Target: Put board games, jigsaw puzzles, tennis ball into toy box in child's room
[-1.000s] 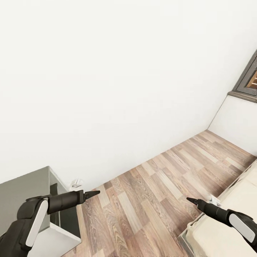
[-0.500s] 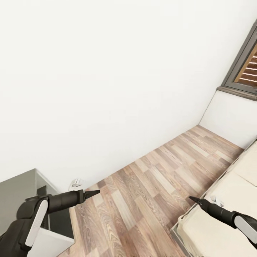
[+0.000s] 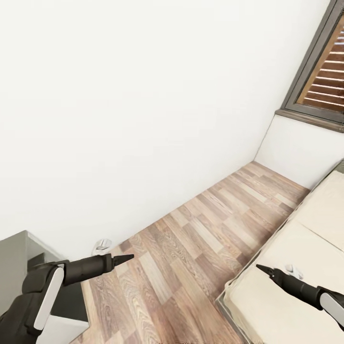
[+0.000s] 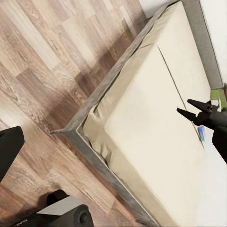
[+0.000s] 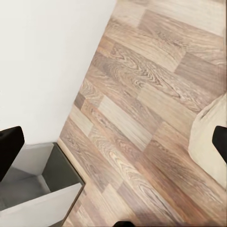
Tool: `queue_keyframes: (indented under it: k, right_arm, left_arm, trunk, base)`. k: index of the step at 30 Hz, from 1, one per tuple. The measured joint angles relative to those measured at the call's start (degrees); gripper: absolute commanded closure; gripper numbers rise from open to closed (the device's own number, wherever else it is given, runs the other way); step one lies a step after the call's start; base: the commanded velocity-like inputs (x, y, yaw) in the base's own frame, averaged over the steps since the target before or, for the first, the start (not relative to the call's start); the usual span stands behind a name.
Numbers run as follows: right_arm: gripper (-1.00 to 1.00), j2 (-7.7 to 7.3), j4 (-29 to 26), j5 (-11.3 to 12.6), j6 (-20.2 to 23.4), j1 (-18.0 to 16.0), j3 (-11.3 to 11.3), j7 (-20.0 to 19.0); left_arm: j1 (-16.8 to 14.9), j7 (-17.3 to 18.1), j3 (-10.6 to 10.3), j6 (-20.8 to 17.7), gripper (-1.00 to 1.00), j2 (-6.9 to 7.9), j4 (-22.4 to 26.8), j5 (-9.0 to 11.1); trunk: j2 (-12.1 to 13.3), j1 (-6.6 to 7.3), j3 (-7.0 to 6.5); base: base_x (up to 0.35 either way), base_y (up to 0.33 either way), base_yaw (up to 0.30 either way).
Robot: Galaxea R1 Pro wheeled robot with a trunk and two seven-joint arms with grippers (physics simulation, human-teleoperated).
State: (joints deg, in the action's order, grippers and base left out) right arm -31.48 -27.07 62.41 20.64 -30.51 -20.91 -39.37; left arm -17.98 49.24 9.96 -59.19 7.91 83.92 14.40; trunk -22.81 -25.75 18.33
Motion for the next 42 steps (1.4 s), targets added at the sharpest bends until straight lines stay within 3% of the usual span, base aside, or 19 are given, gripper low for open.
queue_keyframes:
  k: [11, 23, 29, 42]
  right_arm:
    - [-1.0, -0.06, 0.7, 0.0, -0.1, 0.0, 0.0, -3.4]
    - [-1.0, -0.06, 6.6, 0.0, -1.2, 0.0, 1.2, -11.7]
    - [-1.0, -0.03, 8.3, 0.0, -3.1, 0.0, 2.4, -12.8]
    - [-1.0, -0.02, 8.7, 0.0, -4.0, 0.0, 2.8, -13.1]
  left_arm:
    - [0.0, 0.0, -0.1, 0.0, -1.0, 0.0, 0.1, 0.1]
    - [0.0, 0.5, 0.0, -0.4, -1.0, -0.18, 0.9, 0.4]
    - [0.0, 1.0, 0.1, -0.5, -1.0, -0.02, 1.1, 0.4]
    - [0.0, 2.4, 0.3, -0.6, -1.0, 0.17, 1.1, 0.4]
  trunk:
    - [0.0, 0.0, 0.54]
    - [0.0, 0.01, -0.35]
    - [0.0, 0.01, -0.92]
    - [0.0, 0.01, -2.16]
  base:
    - [0.0, -0.005, -0.195]
    - [0.0, 0.0, -0.153]
    - [0.0, 0.0, -0.119]
    - [0.0, 0.0, -0.103]
